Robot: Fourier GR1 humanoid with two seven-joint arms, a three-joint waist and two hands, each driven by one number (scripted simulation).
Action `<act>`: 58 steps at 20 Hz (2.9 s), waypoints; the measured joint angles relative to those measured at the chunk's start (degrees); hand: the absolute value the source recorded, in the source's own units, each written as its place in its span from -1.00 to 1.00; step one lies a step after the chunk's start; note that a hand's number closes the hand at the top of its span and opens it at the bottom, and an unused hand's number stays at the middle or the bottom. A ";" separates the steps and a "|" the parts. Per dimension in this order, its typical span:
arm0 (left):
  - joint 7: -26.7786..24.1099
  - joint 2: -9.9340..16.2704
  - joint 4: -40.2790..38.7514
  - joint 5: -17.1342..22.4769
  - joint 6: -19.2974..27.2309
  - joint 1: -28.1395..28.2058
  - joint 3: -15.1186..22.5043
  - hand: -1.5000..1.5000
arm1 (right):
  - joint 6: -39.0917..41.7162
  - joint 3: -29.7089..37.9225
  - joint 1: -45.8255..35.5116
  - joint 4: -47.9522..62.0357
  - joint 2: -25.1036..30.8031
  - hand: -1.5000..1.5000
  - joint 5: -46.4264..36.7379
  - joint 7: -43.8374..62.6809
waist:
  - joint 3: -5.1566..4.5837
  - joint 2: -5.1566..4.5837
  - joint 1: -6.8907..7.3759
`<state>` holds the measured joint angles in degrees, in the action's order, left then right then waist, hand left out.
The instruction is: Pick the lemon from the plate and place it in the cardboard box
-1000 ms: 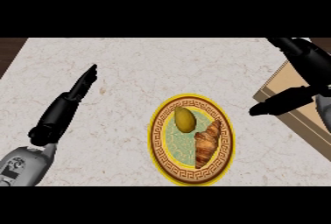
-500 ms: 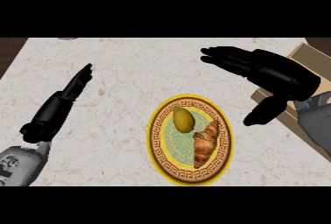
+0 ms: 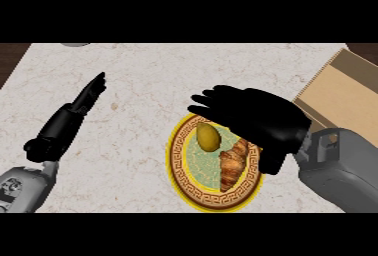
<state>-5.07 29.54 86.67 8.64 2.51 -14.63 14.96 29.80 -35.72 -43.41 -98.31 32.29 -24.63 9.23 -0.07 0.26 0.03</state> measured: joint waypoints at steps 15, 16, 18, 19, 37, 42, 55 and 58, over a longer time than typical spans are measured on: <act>-0.34 -3.70 -1.80 -3.89 -4.20 -0.55 -4.58 0.00 | 9.98 -1.79 3.94 -0.36 -13.57 -1.00 -11.37 13.29 | 0.06 -0.22 0.09; -0.47 -3.99 -1.54 -4.44 -4.29 -0.08 -4.66 0.00 | 9.30 -2.04 4.66 0.06 -13.93 -1.00 -12.93 12.88 | 0.05 -0.23 0.12; -1.28 -4.75 -1.14 -5.55 -4.49 1.08 -4.84 0.00 | 9.40 -1.54 4.84 0.47 -15.52 -1.00 -15.00 12.89 | 0.06 -0.23 0.15; -0.64 -5.06 -0.70 -5.75 -4.75 0.88 -5.07 0.00 | 9.27 -1.42 4.54 1.78 -16.44 -1.00 -16.11 12.41 | 0.06 -0.23 0.19; 0.88 -9.25 0.65 -10.18 -9.08 1.24 -9.78 0.00 | 3.49 1.01 7.07 16.03 -22.63 -1.00 -32.96 0.74 | 0.07 -0.27 0.24; 1.40 -10.34 1.21 -10.88 -10.47 1.56 -11.18 0.00 | 3.55 2.00 8.74 17.31 -24.07 -1.00 -36.09 -1.71 | 0.07 -0.25 0.14; 1.25 -12.49 1.85 -13.20 -12.93 2.37 -13.26 0.00 | -1.14 6.87 7.21 28.43 -27.80 -1.00 -43.77 -6.94 | -0.11 0.05 0.28; 1.19 -13.27 1.72 -13.82 -12.87 2.38 -13.45 0.00 | -3.09 6.82 6.87 30.69 -28.06 1.00 -45.02 -10.12 | -0.18 0.21 0.32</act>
<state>-3.88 16.27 88.38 -5.18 -10.36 -12.25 1.50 26.71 -28.89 -36.54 -67.62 4.24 -69.65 -0.89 -0.25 0.47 0.35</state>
